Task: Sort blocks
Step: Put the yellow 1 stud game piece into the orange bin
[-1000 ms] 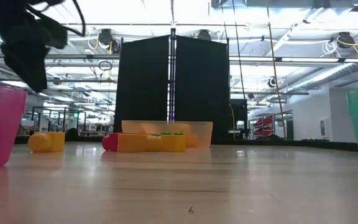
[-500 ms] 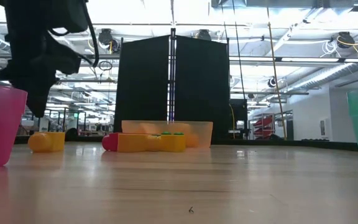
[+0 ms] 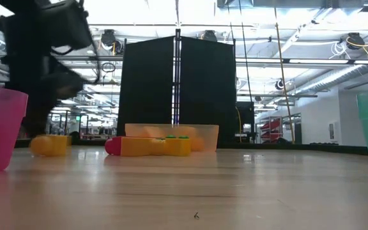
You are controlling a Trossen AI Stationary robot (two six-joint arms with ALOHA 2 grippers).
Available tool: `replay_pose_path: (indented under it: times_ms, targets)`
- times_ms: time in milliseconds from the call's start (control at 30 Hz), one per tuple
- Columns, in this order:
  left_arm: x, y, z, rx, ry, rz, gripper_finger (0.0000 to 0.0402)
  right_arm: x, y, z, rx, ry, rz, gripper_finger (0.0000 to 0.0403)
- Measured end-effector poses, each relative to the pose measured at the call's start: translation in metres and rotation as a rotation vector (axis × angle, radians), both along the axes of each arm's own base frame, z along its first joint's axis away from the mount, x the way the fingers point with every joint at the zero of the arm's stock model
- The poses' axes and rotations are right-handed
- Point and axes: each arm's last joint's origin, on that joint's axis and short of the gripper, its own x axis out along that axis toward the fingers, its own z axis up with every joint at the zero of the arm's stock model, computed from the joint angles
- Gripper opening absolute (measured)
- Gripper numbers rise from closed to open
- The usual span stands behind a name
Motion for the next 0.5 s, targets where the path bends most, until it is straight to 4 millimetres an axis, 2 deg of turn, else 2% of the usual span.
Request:
replay_pose_path:
  times_ms: [200, 367, 500]
  targets:
    - [0.046, -0.002, 0.013, -0.097, -0.418, -0.068, 0.0005, 0.0, 0.0, 0.0, -0.002, 0.003, 0.005, 0.0336]
    - [0.079, -0.006, 0.034, -0.129, -0.797, -0.301, 0.0004, -0.003, 0.0, -0.007, -0.03, 0.084, 0.015, 0.0336]
    - [0.086, -0.004, 0.056, -0.125, -1.04, -0.459, 0.0004, -0.014, -0.002, -0.022, -0.05, 0.28, 0.007, 0.0336]
